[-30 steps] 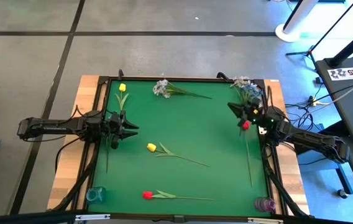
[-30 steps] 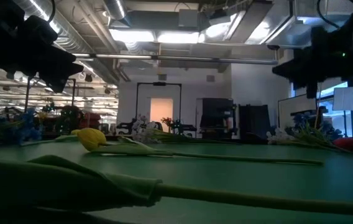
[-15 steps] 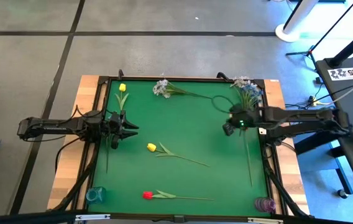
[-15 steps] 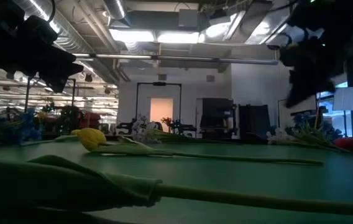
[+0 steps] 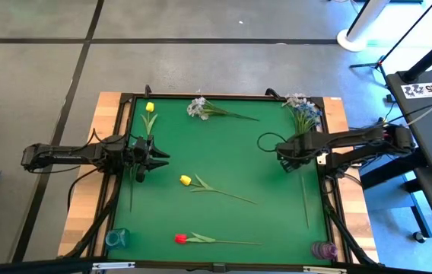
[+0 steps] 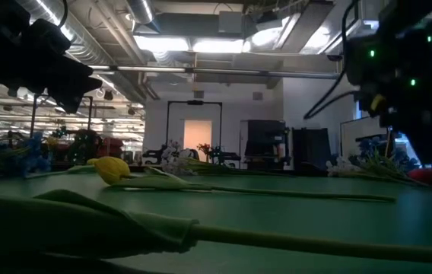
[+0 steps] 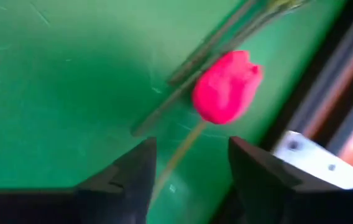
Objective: Sort flowers into vase by color
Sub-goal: Put the top red flower into the purple vase
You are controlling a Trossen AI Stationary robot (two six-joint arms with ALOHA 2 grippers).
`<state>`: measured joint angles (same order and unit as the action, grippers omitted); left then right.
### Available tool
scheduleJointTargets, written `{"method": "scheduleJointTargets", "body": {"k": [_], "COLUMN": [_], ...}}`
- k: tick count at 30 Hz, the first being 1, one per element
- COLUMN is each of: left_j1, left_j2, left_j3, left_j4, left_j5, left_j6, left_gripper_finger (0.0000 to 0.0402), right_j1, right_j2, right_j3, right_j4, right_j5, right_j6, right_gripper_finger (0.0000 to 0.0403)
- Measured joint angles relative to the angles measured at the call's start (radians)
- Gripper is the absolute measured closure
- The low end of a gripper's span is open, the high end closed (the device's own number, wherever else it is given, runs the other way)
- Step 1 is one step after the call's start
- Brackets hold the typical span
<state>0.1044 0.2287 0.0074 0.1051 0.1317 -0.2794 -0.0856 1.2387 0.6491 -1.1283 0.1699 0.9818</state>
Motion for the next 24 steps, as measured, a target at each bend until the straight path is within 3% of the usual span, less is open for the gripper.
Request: {"method": "scheduleJointTargets", "body": {"k": [5, 11, 16, 24], "left_j1": [0.000, 0.000, 0.000, 0.000], "left_j2": [0.000, 0.000, 0.000, 0.000], "left_j3": [0.000, 0.000, 0.000, 0.000], "left_j4": [0.000, 0.000, 0.000, 0.000], "left_j5": [0.000, 0.000, 0.000, 0.000], "left_j6": [0.000, 0.000, 0.000, 0.000], "left_gripper_finger": [0.0269, 0.0269, 0.0269, 0.0269], "right_j1": [-0.016, -0.081, -0.097, -0.095], "right_j2": [0.056, 0.104, 0.106, 0.095], "right_j3": [-0.081, -0.108, -0.110, -0.084], "right_j4": [0.104, 0.116, 0.149, 0.158], "right_j5": [-0.042, -0.043, -0.077, -0.059], "right_j6": [0.012, -0.042, -0.118, -0.163], "right_gripper_finger": [0.0169, 0.0195, 0.0251, 0.0388]}}
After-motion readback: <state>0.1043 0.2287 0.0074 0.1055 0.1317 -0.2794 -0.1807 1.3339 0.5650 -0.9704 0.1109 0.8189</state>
